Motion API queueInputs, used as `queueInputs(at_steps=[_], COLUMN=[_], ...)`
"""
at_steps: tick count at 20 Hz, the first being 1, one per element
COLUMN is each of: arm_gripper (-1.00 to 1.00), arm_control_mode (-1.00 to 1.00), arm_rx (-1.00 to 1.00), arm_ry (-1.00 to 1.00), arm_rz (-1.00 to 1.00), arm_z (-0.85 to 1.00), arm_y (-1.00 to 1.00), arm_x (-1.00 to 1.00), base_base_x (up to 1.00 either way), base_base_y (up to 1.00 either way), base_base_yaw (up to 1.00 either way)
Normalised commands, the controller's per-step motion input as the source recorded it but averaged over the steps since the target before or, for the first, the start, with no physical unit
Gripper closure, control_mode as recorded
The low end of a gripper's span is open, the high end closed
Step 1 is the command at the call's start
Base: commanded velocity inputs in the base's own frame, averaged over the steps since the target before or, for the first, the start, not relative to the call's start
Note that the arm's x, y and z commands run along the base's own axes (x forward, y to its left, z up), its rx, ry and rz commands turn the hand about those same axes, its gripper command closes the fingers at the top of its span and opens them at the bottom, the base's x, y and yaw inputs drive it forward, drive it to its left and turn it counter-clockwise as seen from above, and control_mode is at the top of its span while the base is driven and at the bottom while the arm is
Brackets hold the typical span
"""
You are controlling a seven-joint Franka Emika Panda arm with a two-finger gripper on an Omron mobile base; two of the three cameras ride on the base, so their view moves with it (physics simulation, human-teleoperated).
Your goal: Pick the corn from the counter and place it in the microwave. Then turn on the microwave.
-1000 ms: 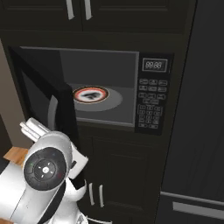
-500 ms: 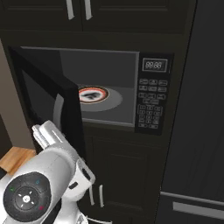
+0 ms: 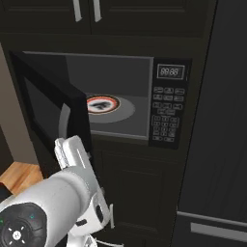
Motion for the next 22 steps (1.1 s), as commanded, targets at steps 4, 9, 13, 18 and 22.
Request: queueInputs(at_steps=[4, 9, 13, 18, 22], arm_gripper=[-1.00, -1.00, -1.00, -1.00, -1.00], arm_control_mode=[-1.00, -1.00, -1.00, -1.00, -1.00], arm_rx=[0.17, 0.17, 0.25, 0.28, 0.29], arm_ry=[0.10, 0.19, 0.12, 0.01, -0.07], arm_rz=[-0.11, -0.03, 0.00, 0.00, 0.00], arm_z=[0.00, -0.02, -0.04, -0.14, -0.18], arm_y=[-0.23, -0.16, -0.03, 0.01, 0.05], arm_x=[-0.03, 0.02, 0.00, 0.00, -0.03], base_base_x=[0.00, 0.00, 0.00, 0.00, 0.00], base_base_y=[0.00, 0.00, 0.00, 0.00, 0.00], base_base_yaw=[0.00, 0.00, 0.00, 0.00, 0.00])
